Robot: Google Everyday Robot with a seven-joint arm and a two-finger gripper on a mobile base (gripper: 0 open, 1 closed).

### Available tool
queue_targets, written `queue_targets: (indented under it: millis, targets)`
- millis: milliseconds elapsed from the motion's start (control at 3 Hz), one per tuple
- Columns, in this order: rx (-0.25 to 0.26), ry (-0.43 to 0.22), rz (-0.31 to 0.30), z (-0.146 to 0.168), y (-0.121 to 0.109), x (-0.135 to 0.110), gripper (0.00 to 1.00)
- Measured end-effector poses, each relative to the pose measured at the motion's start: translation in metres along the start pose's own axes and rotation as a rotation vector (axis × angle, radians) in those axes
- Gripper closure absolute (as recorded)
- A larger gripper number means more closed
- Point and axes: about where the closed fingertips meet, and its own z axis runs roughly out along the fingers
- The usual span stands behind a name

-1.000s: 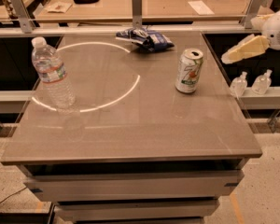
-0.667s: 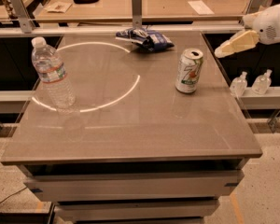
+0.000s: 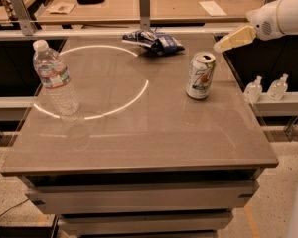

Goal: Move blue chip bag near 7up can

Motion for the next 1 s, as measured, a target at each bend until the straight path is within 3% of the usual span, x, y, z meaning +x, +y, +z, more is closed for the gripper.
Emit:
queue_targets:
  millis: [667, 1000]
  targets:
    - [0.070, -0.071, 0.023, 0.063, -0.013, -0.005, 0.00]
    - [0.106, -0.100, 0.001, 0.082, -0.015, -0.009, 0.00]
